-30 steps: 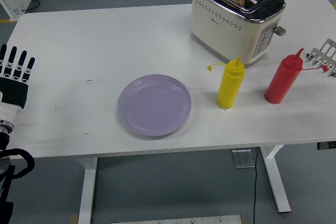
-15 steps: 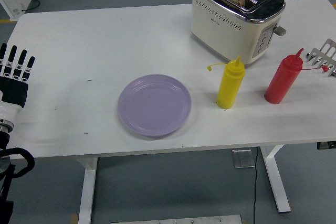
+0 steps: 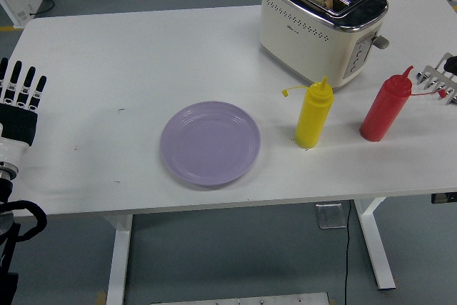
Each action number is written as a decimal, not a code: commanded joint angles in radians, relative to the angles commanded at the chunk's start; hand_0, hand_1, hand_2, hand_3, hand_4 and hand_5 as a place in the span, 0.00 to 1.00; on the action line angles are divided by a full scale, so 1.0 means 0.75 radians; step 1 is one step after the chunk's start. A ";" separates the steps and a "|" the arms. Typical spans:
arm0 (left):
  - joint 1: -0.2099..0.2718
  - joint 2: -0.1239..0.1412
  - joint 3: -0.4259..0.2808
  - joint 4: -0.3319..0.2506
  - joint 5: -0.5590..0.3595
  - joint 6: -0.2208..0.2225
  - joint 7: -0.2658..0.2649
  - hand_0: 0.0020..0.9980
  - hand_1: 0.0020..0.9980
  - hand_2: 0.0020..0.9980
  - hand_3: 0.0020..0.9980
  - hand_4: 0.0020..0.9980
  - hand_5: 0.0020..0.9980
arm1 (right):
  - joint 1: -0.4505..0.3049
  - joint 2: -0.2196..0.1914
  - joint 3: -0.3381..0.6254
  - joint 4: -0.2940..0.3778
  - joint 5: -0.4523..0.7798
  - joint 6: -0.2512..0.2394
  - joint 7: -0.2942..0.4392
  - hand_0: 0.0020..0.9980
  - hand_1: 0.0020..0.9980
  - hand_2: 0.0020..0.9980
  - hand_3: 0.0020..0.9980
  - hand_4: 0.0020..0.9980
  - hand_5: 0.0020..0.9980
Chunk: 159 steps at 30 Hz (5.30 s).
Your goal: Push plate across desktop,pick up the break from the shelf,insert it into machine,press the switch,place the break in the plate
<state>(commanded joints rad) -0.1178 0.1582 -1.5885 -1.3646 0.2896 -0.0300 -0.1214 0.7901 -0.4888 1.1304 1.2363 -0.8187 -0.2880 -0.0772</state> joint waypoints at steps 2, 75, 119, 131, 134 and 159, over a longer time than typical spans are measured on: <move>0.001 0.000 -0.001 0.000 0.000 0.000 0.000 0.86 0.82 0.88 0.78 0.72 1.00 | 0.020 0.008 -0.021 -0.014 -0.087 -0.007 -0.024 0.92 0.87 0.94 1.00 0.82 0.29; -0.022 0.006 -0.019 0.002 0.001 0.004 -0.002 0.86 0.81 0.88 0.78 0.72 1.00 | 0.495 0.454 -0.326 -0.626 -1.282 0.329 -0.459 0.61 0.62 0.66 0.87 0.78 0.26; -0.020 0.006 -0.008 0.003 -0.001 0.005 -0.008 0.86 0.82 0.88 0.78 0.72 1.00 | 0.520 0.540 -0.436 -0.759 -1.319 0.234 -0.473 0.38 0.45 0.51 0.70 0.59 0.06; -0.021 0.006 -0.010 0.003 -0.001 0.005 -0.009 0.86 0.82 0.88 0.78 0.72 1.00 | 0.524 0.548 -0.476 -0.774 -1.347 0.192 -0.465 0.29 0.40 0.48 0.55 0.49 0.00; -0.021 0.006 -0.010 0.003 -0.001 0.005 -0.009 0.86 0.82 0.88 0.77 0.72 1.00 | 0.523 0.545 -0.473 -0.762 -1.366 0.172 -0.464 0.31 0.37 0.45 0.53 0.43 0.00; -0.015 0.009 -0.008 0.002 -0.001 0.005 -0.010 0.86 0.81 0.88 0.77 0.72 1.00 | 0.520 0.439 -0.298 -0.478 -1.615 0.021 -0.484 0.32 0.35 0.43 0.51 0.35 0.00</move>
<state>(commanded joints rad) -0.1291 0.1648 -1.5945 -1.3630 0.2890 -0.0262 -0.1291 1.1800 -0.1596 0.9067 0.8775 -2.0298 -0.2719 -0.4403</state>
